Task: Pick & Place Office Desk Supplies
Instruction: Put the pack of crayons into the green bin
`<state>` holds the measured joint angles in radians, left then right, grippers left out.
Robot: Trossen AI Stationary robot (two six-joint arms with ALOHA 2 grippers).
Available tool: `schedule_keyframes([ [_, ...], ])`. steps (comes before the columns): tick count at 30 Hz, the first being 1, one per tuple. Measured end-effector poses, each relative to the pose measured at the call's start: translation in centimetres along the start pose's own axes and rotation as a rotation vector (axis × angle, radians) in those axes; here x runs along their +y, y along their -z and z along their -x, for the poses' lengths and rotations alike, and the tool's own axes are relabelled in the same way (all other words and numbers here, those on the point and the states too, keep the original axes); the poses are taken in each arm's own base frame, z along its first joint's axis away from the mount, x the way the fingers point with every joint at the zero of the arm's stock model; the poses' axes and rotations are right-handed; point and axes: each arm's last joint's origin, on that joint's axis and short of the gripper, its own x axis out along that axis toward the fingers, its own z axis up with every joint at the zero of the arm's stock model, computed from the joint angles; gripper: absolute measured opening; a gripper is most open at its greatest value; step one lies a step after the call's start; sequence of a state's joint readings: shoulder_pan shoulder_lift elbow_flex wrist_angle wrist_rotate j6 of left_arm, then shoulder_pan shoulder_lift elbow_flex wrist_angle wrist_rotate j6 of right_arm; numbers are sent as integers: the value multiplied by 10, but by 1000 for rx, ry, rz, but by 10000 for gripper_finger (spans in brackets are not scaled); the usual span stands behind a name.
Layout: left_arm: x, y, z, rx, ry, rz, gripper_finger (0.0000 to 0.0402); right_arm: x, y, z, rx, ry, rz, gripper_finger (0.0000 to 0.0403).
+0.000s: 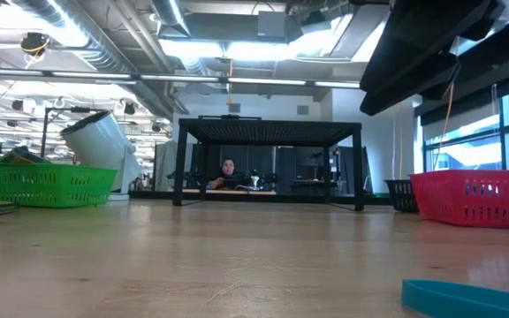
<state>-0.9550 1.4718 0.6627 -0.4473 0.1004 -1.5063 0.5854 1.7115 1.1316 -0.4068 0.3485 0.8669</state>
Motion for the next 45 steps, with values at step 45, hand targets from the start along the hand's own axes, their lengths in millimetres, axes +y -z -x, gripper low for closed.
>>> schedule_keyframes([
  [45,49,-47,116,-1162,-274,-161,2,-21,-24,-7,-206,195,-43,148],
])
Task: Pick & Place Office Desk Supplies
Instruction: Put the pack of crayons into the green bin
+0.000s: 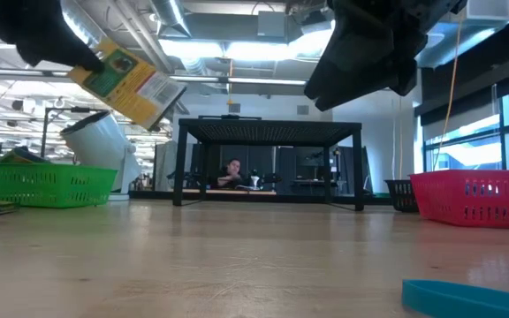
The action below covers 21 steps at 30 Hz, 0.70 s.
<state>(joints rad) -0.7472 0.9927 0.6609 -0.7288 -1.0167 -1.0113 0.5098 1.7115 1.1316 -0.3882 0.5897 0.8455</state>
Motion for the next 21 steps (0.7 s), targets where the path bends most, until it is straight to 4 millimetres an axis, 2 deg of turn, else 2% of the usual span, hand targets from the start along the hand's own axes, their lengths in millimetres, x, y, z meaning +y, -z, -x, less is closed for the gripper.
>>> schedule_keyframes([
  [13,52,-4,5,90,-203,-341,2,0,0,0,2,-1,0,148],
  [21,57,-17,11,71,-197,-263,2,0,0,0,-4,2,8,149],
])
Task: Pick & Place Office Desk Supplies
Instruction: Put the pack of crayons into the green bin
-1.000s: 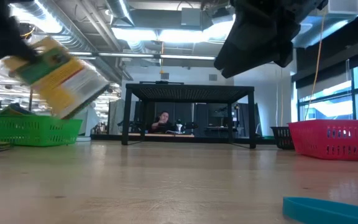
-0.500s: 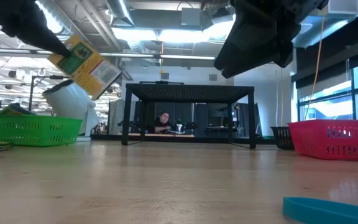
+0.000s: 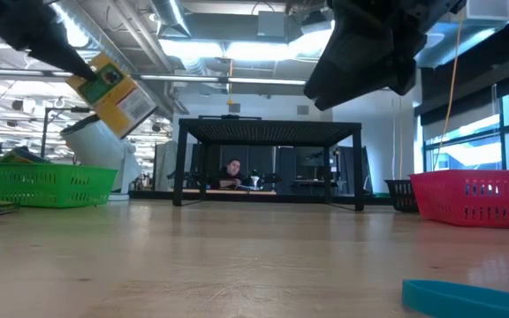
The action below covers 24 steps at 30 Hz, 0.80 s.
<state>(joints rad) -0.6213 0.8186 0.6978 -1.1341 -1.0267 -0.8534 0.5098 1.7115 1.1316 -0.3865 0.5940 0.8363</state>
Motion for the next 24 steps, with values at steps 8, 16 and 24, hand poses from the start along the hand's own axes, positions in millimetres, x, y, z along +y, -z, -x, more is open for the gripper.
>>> schedule_keyframes([
  [8,2,-17,8,34,69,199,2,0,0,0,-3,-2,4,149],
  [16,5,-43,27,184,253,263,2,0,0,0,-3,-2,5,149],
  [24,14,-26,32,618,184,298,2,0,0,0,-3,-2,5,149],
])
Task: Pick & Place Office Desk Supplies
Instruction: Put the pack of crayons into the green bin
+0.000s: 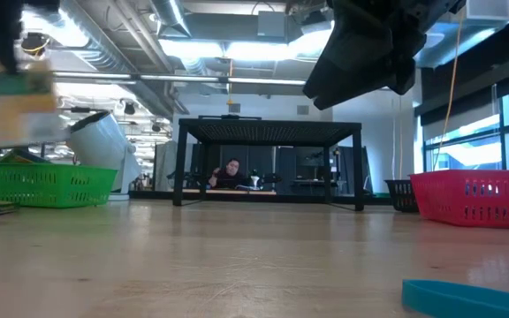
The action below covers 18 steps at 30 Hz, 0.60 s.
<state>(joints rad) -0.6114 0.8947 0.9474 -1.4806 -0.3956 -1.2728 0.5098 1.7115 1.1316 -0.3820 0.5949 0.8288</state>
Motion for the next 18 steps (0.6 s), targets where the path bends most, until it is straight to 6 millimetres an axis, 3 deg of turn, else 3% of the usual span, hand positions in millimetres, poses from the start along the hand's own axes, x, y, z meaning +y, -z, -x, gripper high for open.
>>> schedule_keyframes([
  [3,5,3,-2,58,-105,49,1,0,0,0,0,0,0,149],
  [13,2,-6,-8,-285,-213,35,2,0,-1,0,-4,-5,-5,149],
  [18,3,-5,-22,-274,-297,22,2,0,-1,0,-5,-5,-4,149],
])
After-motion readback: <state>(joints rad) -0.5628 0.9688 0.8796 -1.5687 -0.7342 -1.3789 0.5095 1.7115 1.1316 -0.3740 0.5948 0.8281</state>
